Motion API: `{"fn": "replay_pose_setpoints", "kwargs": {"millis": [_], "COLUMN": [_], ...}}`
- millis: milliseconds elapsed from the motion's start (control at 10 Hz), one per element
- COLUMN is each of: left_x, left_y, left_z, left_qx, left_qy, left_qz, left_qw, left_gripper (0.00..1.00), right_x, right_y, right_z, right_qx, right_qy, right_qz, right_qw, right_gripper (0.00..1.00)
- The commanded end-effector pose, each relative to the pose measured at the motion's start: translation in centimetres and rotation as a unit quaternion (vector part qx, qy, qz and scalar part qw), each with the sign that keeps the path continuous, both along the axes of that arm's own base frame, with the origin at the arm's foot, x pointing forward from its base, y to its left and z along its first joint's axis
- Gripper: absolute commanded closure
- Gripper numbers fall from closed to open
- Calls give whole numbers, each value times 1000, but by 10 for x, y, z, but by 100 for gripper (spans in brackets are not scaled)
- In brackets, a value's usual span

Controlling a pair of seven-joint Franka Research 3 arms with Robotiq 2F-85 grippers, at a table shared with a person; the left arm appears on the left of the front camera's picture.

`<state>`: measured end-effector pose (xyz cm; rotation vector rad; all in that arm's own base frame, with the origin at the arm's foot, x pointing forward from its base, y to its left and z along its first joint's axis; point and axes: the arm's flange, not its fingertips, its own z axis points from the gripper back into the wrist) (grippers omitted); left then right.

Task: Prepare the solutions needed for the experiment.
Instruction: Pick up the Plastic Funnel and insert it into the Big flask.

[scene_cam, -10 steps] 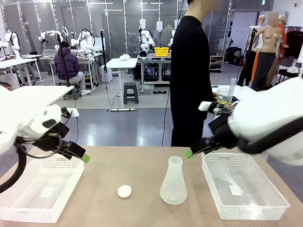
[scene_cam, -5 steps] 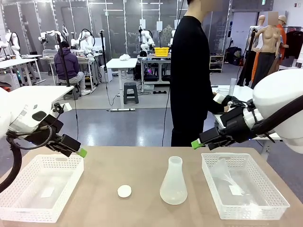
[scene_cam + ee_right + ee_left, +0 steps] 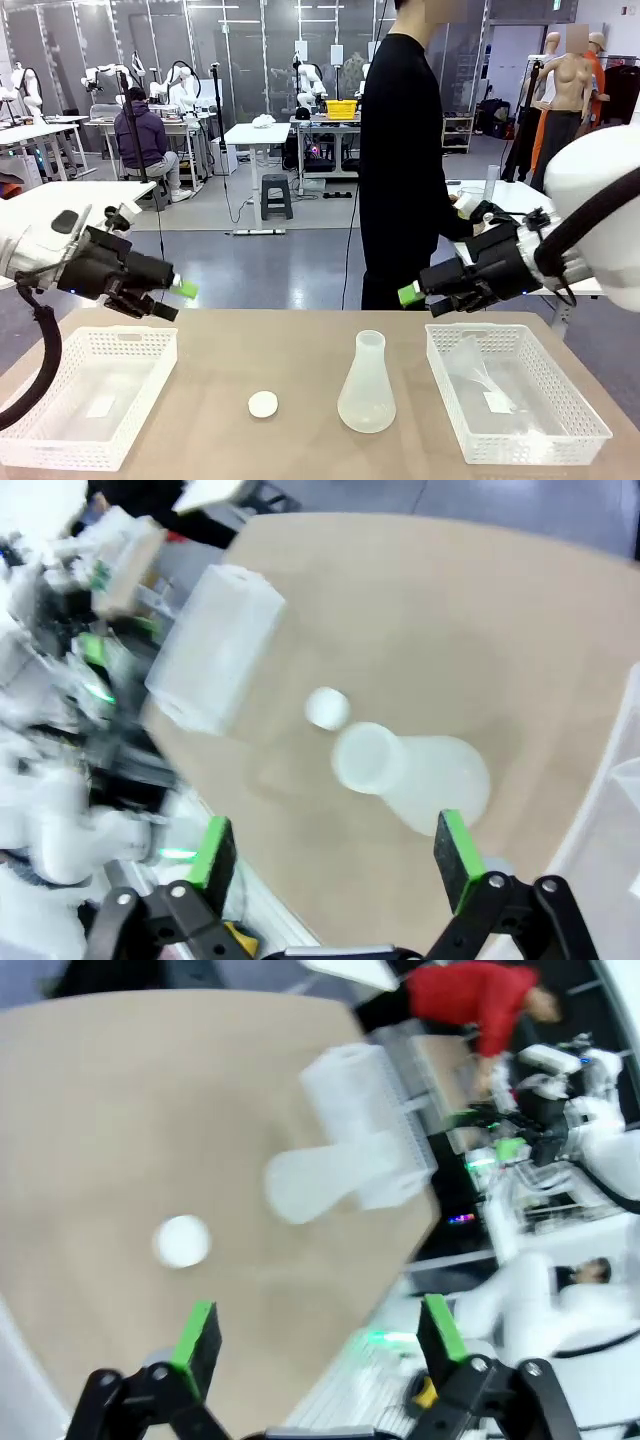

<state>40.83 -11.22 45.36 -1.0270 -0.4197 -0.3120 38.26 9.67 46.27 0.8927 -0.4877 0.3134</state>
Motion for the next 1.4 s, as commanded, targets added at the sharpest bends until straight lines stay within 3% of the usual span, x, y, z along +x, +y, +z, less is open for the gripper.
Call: {"fn": "replay_pose_setpoints", "kwargs": {"millis": [0, 200, 300, 600, 700, 800, 1000, 1100, 1300], "left_x": [23, 28, 11, 11, 14, 26, 32, 32, 33], "left_y": [12, 14, 16, 16, 16, 24, 50, 56, 56], "left_z": [-30, -39, -22, -22, -30, -34, -49, -51, -48], "left_qx": [-76, -146, -100, -100, -112, -186, -239, -260, -248], "left_qy": [74, 103, 66, 66, 82, 108, 173, 183, 185], "left_qz": [-8, -12, -6, -6, -10, -30, -61, -75, -74], "left_qw": [994, 984, 993, 993, 990, 976, 954, 945, 948], "left_gripper": [0, 0, 0, 0, 0, 0, 0, 0, 0], "right_x": [22, 31, 7, 7, 13, 25, 31, 32, 36], "right_y": [-11, -10, -9, -9, -10, -12, -24, -28, -29], "right_z": [-20, -29, -6, -6, -13, -21, -31, -35, -34], "right_qx": [113, 198, 128, 128, 146, 202, 249, 272, 298], "right_qy": [71, 132, 64, 64, 89, 141, 177, 199, 228], "right_qz": [8, 9, 14, 14, 16, 11, 17, 21, 31], "right_qw": [991, 971, 990, 990, 985, 969, 952, 941, 926], "right_gripper": [0, 0, 0, 0, 0, 0, 0, 0, 0]}}
